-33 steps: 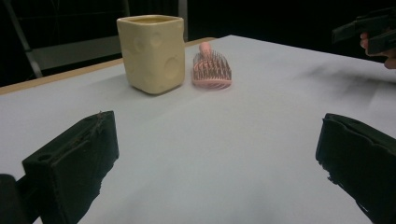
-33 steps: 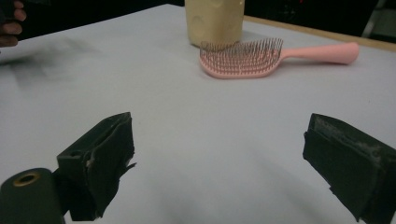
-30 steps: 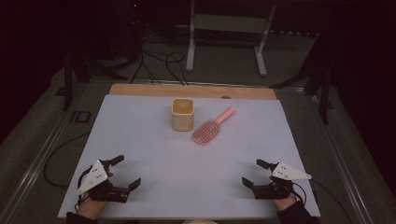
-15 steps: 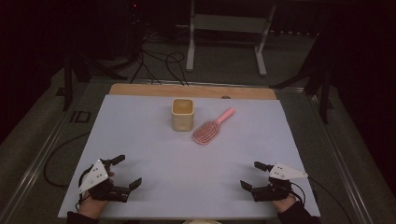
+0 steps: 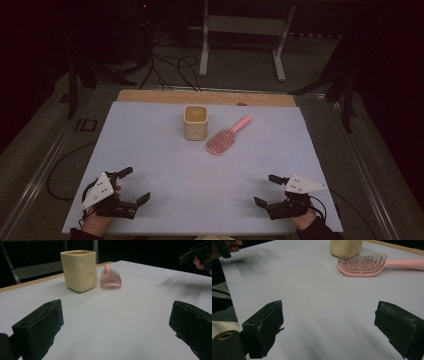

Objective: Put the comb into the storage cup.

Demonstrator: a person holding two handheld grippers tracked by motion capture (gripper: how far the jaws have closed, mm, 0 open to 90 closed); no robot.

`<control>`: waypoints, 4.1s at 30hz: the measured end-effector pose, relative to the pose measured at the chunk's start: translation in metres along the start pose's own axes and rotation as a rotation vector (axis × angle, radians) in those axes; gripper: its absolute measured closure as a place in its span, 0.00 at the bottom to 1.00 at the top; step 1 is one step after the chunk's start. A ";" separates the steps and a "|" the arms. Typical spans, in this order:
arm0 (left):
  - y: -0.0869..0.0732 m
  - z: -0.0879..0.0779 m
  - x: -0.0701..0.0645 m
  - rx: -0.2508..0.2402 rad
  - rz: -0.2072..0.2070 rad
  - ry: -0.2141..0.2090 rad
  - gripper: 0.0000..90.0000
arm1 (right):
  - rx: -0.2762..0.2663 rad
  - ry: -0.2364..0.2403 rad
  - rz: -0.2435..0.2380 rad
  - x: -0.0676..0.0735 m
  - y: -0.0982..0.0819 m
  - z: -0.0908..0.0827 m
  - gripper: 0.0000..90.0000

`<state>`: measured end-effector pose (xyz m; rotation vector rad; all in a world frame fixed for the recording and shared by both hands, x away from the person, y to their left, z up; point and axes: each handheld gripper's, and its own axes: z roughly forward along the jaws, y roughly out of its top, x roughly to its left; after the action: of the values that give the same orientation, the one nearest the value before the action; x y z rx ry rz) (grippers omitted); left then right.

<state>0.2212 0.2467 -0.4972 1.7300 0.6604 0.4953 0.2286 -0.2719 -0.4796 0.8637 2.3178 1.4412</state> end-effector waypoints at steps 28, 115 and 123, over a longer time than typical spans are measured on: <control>-0.001 0.000 0.000 0.003 -0.011 -0.003 0.00 | -0.046 0.012 -0.085 -0.005 0.077 -0.014 0.09; -0.002 0.001 0.003 0.009 -0.033 -0.009 0.00 | 0.145 -0.226 0.023 -0.131 0.125 0.133 0.80; -0.002 0.001 0.004 0.010 -0.037 -0.011 0.00 | 0.184 -0.246 0.036 -0.149 0.121 0.151 0.93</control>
<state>0.2241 0.2489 -0.4996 1.7259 0.6871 0.4578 0.4650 -0.2161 -0.4537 1.0726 2.2800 1.0769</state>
